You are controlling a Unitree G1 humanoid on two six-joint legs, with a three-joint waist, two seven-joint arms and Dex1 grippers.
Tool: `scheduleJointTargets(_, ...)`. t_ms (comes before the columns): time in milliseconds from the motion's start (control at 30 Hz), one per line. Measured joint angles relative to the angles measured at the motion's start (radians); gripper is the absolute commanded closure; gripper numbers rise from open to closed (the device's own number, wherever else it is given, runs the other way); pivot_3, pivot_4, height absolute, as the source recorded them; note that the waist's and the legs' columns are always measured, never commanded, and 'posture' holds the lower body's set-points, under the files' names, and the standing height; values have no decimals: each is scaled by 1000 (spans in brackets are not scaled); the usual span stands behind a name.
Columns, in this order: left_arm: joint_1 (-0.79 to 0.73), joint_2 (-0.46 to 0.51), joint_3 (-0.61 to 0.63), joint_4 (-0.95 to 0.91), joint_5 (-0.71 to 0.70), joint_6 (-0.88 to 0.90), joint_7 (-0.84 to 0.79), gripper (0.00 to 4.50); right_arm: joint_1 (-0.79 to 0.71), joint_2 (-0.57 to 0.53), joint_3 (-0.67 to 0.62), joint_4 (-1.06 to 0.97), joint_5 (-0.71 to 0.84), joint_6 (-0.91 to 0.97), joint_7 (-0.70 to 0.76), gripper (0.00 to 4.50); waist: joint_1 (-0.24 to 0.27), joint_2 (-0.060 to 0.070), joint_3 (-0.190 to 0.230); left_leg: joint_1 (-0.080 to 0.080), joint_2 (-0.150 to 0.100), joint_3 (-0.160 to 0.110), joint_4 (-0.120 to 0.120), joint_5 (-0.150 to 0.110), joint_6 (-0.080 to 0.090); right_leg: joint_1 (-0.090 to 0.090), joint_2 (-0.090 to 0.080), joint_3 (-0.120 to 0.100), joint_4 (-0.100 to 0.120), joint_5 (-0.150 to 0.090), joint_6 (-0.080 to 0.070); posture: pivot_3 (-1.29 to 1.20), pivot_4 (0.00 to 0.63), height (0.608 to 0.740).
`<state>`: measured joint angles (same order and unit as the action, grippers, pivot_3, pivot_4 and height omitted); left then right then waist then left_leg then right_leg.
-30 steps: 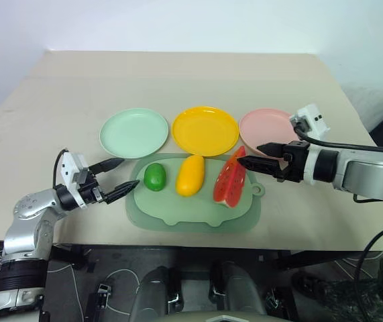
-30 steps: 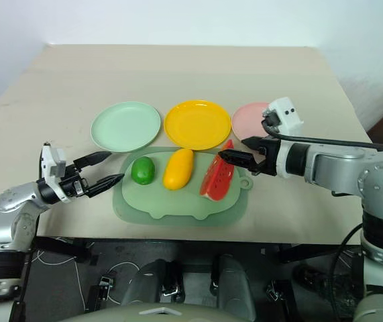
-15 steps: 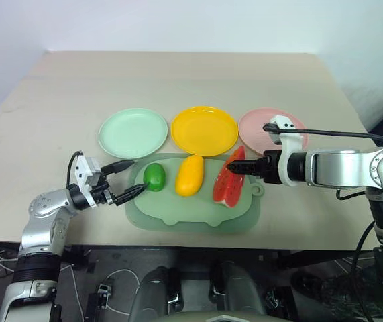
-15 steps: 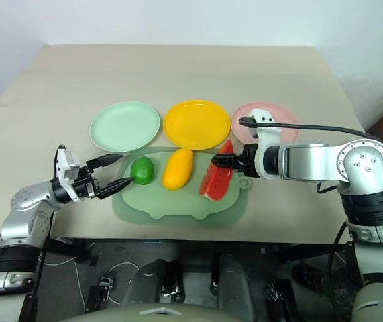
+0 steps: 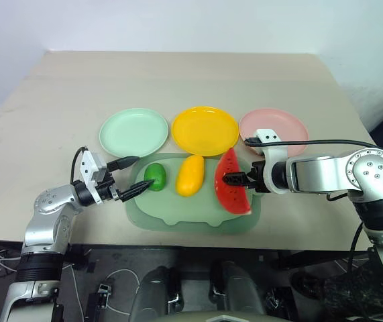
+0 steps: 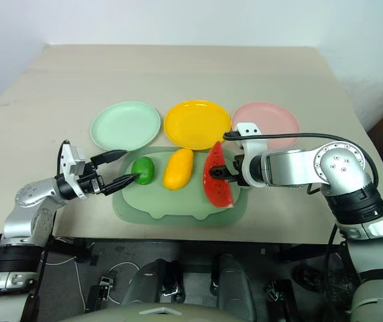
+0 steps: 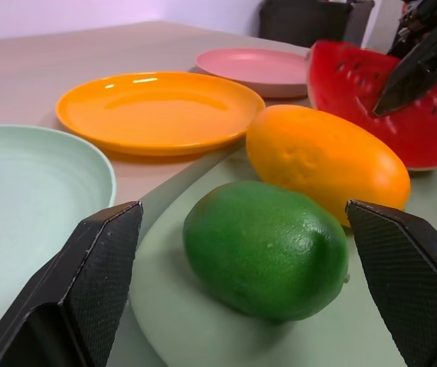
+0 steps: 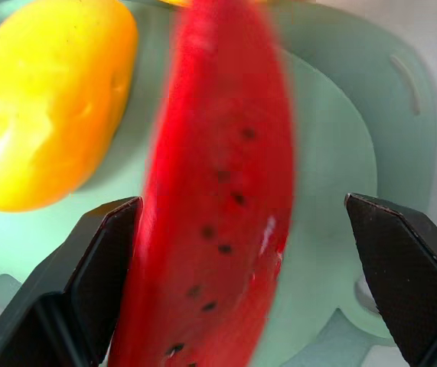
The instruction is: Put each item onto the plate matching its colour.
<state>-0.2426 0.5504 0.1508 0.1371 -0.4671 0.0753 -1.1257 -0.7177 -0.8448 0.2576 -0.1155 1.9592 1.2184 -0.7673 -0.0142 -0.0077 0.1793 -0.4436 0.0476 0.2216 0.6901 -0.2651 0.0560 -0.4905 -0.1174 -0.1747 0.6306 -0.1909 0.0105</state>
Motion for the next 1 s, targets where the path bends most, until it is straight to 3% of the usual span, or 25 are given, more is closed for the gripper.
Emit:
scheduleJointTargets(100,3,-1,0,18,0,-14,-4,0,-15,-10,21,1,0,12,7,543,-1,0,0,0,0,0,0,0,0,0,0,0,0,0,0,0,150,696)
scheduleJointTargets(300,21,0,2,60,0,-51,-22,0,-51,-35,55,-11,-3,40,49,2376,1,0,0,0,0,0,0,0,0,0,0,0,0,0,0,0,150,696)
scheduleJointTargets(367,30,0,2,67,0,-63,-26,0,-51,-40,60,-19,-12,42,64,2697,1,0,0,0,0,0,0,0,0,0,0,0,0,0,0,0,150,696)
scheduleJointTargets(633,42,5,21,58,0,-63,-20,0,-113,-173,-28,-1,-153,92,295,2698,0,0,0,0,0,0,0,0,0,-1,0,0,0,-1,2,0,150,696)
scheduleJointTargets(833,47,6,22,24,-2,-49,-1,0,-204,-173,-48,156,-488,103,582,2698,-1,0,0,-1,0,0,0,0,1,-2,0,0,0,-1,2,0,150,696)
scheduleJointTargets(1000,53,12,23,11,-2,-39,8,0,-323,-82,28,391,-872,-19,861,2698,-4,1,0,-1,1,2,0,0,0,-3,0,0,0,-1,2,0,150,696)
